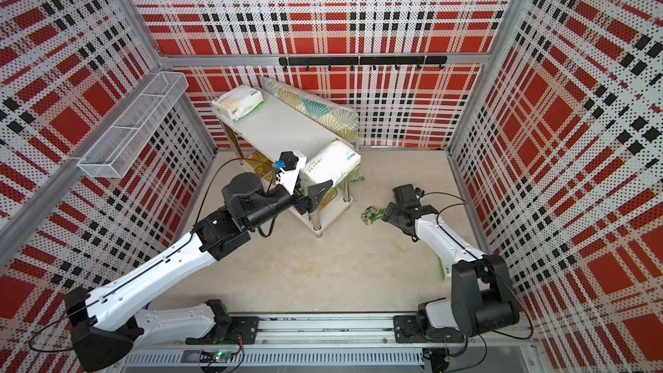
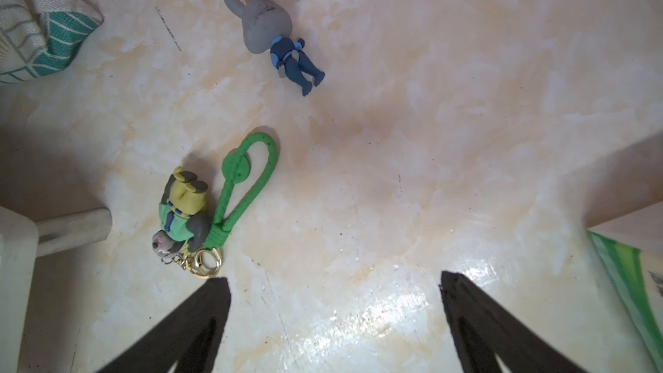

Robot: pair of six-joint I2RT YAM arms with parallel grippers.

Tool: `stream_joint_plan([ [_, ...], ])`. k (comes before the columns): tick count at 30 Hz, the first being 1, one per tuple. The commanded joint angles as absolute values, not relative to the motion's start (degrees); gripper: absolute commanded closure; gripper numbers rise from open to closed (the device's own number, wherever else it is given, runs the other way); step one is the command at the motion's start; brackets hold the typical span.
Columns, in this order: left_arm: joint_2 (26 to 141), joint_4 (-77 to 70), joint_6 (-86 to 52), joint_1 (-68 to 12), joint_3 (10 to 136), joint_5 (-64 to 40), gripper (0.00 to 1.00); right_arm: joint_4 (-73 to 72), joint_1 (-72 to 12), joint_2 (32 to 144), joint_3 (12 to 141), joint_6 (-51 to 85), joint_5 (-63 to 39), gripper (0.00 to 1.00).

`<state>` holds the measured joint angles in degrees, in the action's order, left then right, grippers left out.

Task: Place the tissue boxes on the shelf by color
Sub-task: Place a box of tissues on the shelf.

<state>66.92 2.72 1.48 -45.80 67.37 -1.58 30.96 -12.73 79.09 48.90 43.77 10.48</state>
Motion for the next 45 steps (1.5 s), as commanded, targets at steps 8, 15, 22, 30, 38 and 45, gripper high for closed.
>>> stream_joint_plan([
  [8,65.73,1.16,2.99,-34.21,72.99,-9.82,0.26,29.02,-12.4,79.1,48.25,43.01,10.08,0.0],
  [15,66.47,2.19,2.07,-24.1,73.01,-15.98,0.26,28.05,-12.48,79.46,47.74,42.82,8.88,0.0],
  [22,67.68,-1.12,0.27,-15.1,72.77,-22.85,0.27,27.25,-12.83,80.33,47.55,42.72,7.79,0.0],
  [30,73.37,-0.22,0.81,-7.32,75.9,-28.82,0.27,26.48,-13.52,80.68,47.05,42.66,7.12,0.0],
  [38,78.25,-0.13,0.61,-1.92,79.3,-33.47,0.27,26.02,-14.41,80.95,46.07,42.63,6.68,0.0],
  [45,82.47,2.27,2.09,-0.84,84.07,-35.43,0.27,25.77,-14.85,81.47,46.15,42.96,6.5,0.0],
])
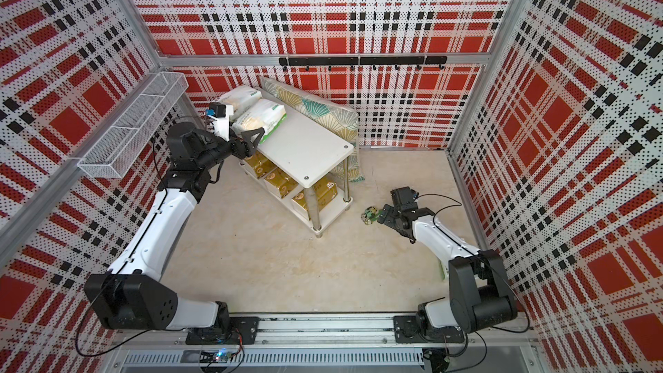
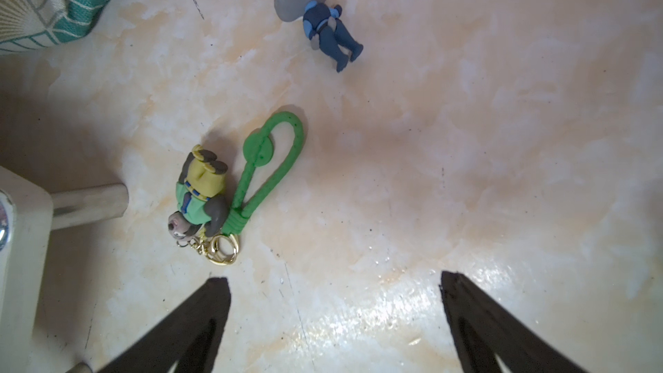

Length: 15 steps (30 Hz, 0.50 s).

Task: Place the tissue boxes on the shelf by color
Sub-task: Place a box of tissues on the shelf.

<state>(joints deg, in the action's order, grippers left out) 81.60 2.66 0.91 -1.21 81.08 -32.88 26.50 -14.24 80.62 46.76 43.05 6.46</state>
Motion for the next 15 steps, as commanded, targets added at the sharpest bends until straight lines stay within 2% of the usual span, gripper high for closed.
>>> stream_joint_plan([
  [1,83.06,2.37,2.17,-0.65,84.48,-35.74,0.27,25.64,-14.94,81.56,46.23,43.06,6.5,0.0],
  [15,88.54,3.44,2.37,0.4,88.54,-37.08,0.27,25.92,-15.38,81.47,46.2,43.33,6.72,0.0],
])
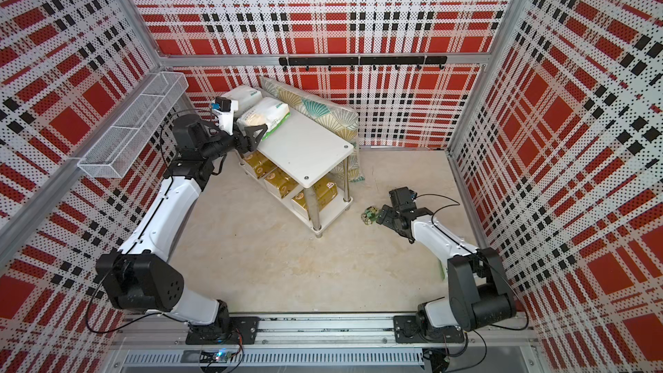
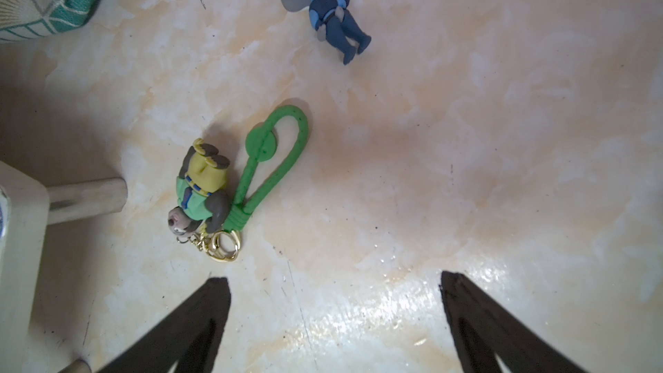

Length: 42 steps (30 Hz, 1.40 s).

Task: Place the tissue boxes on the shelf by color
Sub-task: Place a box of tissues on the shelf.

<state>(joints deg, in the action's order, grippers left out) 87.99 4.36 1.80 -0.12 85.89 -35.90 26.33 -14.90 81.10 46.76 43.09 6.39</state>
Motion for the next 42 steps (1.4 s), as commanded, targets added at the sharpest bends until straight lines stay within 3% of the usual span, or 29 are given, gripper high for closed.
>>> stream_joint_plan([
  [1,88.74,3.43,2.25,0.35,88.6,-37.11,0.27,25.92,-15.33,81.54,46.23,43.42,6.64,0.0],
  [9,89.63,3.43,2.15,0.45,88.74,-37.05,0.27,25.88,-15.45,81.65,46.32,43.53,6.6,0.0],
  [18,90.01,3.34,2.46,0.49,88.45,-37.07,0.19,26.1,-15.64,81.61,46.57,43.77,6.5,0.0],
  [24,89.32,2.87,2.39,0.43,88.02,-36.32,0.08,26.19,-15.95,81.73,46.96,44.03,6.42,0.0],
  [34,86.97,1.58,1.92,0.69,86.88,-34.67,0.01,26.19,-16.45,81.56,47.09,44.05,6.5,0.0],
  [42,85.4,0.54,1.53,1.54,86.12,-34.2,0.01,25.93,-16.57,81.29,46.62,44.15,6.5,0.0],
])
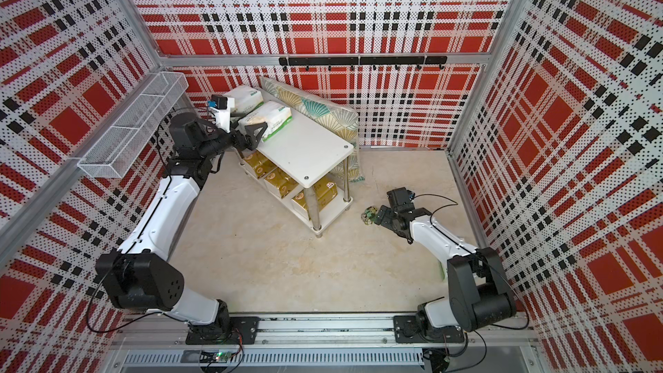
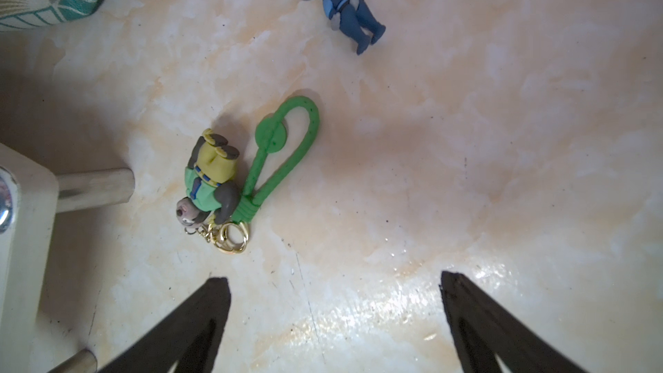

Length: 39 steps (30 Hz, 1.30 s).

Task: Place the tissue boxes on the shelf by color
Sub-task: Place a box of tissues on the shelf.

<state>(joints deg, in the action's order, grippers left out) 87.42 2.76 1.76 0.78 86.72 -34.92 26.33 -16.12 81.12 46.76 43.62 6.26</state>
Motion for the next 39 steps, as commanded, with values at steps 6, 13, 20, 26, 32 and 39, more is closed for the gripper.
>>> stream_joint_plan([
  [6,84.13,-3.0,-1.21,2.53,84.81,-36.7,0.01,25.82,-16.57,81.38,46.44,44.09,6.68,0.0],
  [13,81.4,-5.66,-2.85,2.68,83.08,-36.75,0.01,25.75,-16.55,81.74,46.41,43.95,6.68,0.0],
  [20,77.88,-6.21,-4.97,2.61,82.71,-35.0,0.01,26.01,-16.57,81.81,47.02,43.54,7.47,0.0],
  [26,74.0,-5.05,-5.23,1.75,80.89,-34.61,0.01,27.03,-16.55,82.09,48.82,42.55,8.5,0.0],
  [32,70.33,-0.57,-3.36,-2.53,79.6,-29.91,0.01,29.46,-16.55,81.32,51.12,41.5,9.53,0.0],
  [39,64.77,0.24,-4.93,-8.72,73.16,-23.41,0.0,32.42,-16.56,79.89,52.76,38.76,10.59,0.0],
])
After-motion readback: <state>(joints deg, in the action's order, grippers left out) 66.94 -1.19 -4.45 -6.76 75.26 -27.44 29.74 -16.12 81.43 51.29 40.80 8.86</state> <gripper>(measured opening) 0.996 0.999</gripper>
